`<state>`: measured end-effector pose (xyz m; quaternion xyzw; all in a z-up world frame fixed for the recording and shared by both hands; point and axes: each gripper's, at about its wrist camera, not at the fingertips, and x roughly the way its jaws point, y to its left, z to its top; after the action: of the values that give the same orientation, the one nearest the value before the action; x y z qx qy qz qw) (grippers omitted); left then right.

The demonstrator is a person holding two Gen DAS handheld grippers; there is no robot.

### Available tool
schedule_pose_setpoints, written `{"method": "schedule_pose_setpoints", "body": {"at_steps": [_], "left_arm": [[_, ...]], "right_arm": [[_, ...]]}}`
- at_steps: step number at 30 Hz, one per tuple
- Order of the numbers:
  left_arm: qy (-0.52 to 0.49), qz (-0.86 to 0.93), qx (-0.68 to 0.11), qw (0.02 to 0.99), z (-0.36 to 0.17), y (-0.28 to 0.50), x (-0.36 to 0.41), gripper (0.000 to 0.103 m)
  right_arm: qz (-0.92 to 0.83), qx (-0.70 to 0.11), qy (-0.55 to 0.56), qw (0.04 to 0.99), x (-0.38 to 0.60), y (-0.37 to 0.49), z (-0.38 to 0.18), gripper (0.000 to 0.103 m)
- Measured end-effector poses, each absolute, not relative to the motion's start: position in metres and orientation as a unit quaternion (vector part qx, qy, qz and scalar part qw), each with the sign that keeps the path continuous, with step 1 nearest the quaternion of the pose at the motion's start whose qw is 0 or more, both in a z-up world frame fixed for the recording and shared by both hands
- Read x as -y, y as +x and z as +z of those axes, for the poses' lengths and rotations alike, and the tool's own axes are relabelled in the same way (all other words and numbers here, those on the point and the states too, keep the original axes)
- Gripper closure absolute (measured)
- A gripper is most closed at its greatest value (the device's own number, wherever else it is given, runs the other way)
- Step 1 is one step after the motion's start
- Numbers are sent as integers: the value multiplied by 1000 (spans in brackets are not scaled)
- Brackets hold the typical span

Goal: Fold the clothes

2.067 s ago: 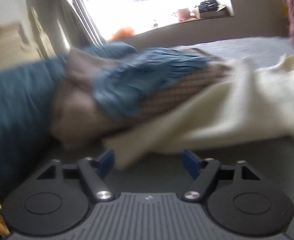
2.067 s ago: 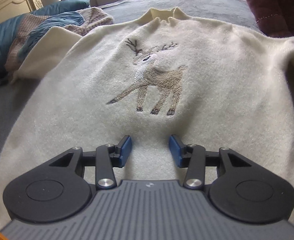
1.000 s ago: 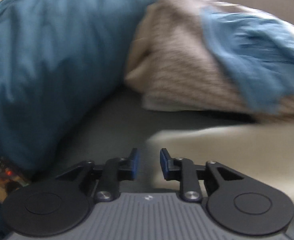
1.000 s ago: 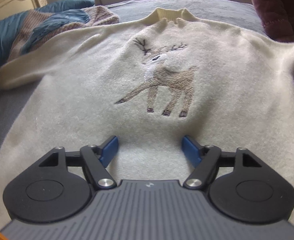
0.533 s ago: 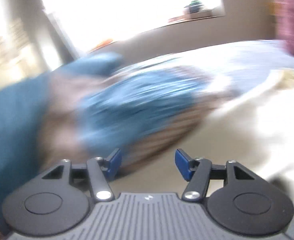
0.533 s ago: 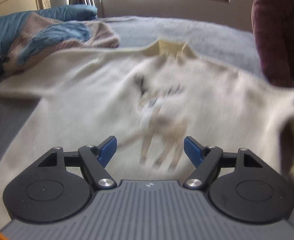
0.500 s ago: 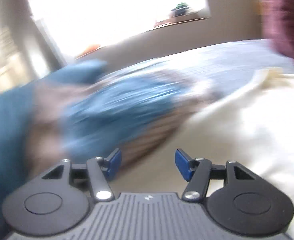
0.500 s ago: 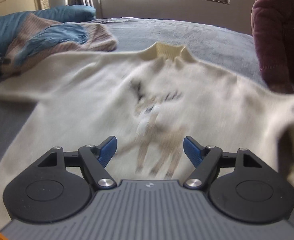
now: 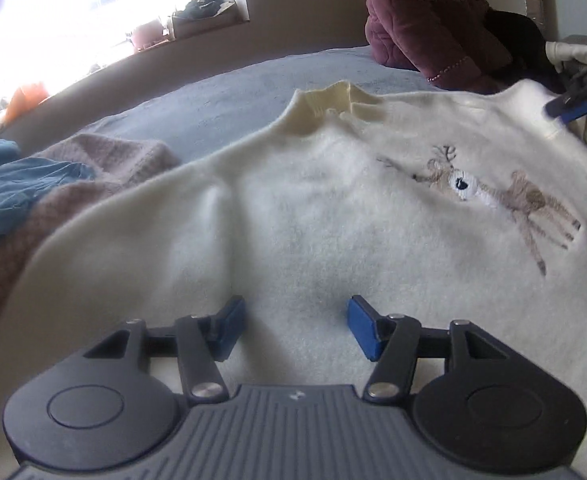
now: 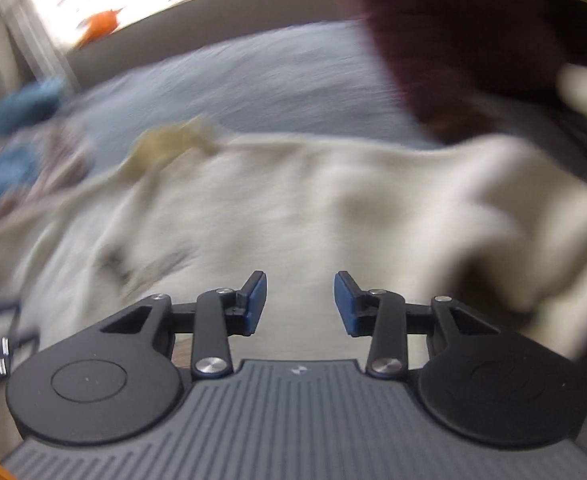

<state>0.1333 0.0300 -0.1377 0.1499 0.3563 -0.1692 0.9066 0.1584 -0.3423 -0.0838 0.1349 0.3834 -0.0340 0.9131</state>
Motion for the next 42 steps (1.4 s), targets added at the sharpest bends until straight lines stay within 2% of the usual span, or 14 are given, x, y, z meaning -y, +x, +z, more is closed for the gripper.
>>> {"method": "schedule_pose_setpoints", "body": {"at_steps": [3, 7, 11, 14, 16, 18, 20, 25, 28, 30, 35, 42], "left_arm": [[137, -164, -364, 907, -138, 136, -30, 43], [134, -156, -367, 907, -138, 141, -31, 42], [132, -143, -366, 910, -137, 140, -28, 42], [132, -134, -366, 911, -137, 139, -26, 41], [130, -131, -364, 913, -138, 138, -26, 41], [128, -129, -362, 914, -139, 137, -26, 41], [129, -127, -357, 916, -140, 136, -26, 41], [122, -125, -354, 919, -140, 135, -27, 41], [120, -125, -353, 919, -141, 135, -28, 41], [117, -125, -353, 920, -141, 135, -28, 40], [112, -123, -348, 923, -142, 134, -28, 40], [105, -124, -347, 924, -143, 135, -30, 40]], "right_arm": [[-120, -341, 210, 908, 388, 115, -75, 58], [-169, -342, 247, 891, 418, 67, -91, 50], [-174, -352, 268, 880, 442, 76, -113, 49], [-145, -376, 243, 882, 447, 106, -126, 46], [-152, -406, 212, 876, 448, 123, -135, 52], [-161, -422, 168, 876, 446, 134, -136, 79], [-157, -424, 101, 886, 431, 140, -119, 89], [-128, -386, -106, 907, 379, 136, -48, 90], [-130, -350, -244, 895, 354, 131, -3, 90], [-143, -337, -298, 882, 353, 136, 22, 91], [-167, -329, -307, 877, 369, 156, 80, 91], [-19, -316, -229, 921, 297, 147, 149, 91]]}}
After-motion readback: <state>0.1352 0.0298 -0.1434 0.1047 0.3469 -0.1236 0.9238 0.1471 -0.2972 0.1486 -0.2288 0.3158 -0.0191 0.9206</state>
